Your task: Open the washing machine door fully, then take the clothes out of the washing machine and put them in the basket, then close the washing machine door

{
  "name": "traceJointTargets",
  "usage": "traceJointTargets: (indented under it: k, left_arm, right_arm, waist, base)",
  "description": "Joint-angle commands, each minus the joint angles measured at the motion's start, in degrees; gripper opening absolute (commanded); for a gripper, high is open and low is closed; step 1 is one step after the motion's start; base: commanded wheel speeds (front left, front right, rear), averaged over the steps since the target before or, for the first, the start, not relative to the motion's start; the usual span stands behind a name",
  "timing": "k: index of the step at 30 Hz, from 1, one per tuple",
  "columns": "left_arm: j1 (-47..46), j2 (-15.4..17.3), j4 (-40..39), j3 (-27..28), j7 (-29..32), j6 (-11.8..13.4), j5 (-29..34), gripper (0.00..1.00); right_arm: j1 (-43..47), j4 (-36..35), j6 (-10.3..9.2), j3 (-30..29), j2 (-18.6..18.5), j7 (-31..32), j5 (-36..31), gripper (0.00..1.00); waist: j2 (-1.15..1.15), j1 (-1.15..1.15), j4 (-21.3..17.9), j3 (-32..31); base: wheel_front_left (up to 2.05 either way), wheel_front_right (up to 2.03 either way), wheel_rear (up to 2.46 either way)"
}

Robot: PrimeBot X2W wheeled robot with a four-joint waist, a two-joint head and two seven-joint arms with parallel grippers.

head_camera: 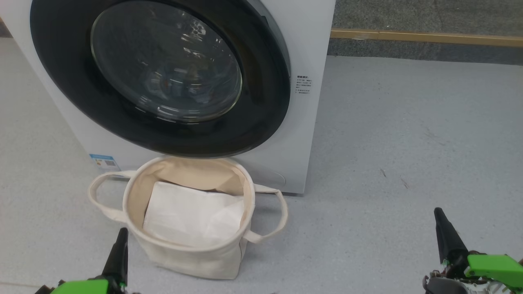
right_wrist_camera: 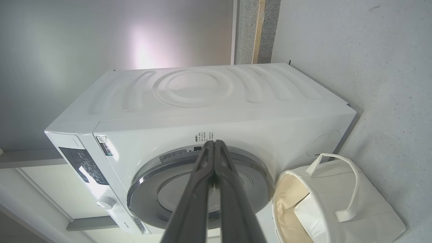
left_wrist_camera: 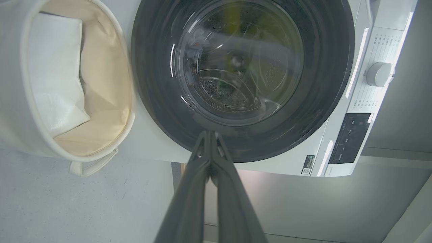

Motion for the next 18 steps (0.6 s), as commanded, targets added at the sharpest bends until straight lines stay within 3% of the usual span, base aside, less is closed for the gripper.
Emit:
traceJointTargets:
  k: [1, 18]
  left_arm:
    - [-3.1, 0.4, -1.5, 2.0, 0.5, -0.4, 0.6, 0.0]
    - [-3.1, 0.3, -1.5, 2.2, 0.6, -0.4, 0.7, 0.0]
  right_arm:
    - [-2.8, -1.8, 0.02, 1.0, -0.3, 0.3, -0.4, 0.0]
    - [-2.8, -1.7, 0.02, 0.9, -0.3, 0.4, -0.4, 0.0]
  waist:
    - [0.0, 0.0, 0.0, 0.0]
    - [0.0, 0.0, 0.0, 0.0]
  base:
    - [0.0, 0.0, 0.0]
    - [0.0, 0.0, 0.0]
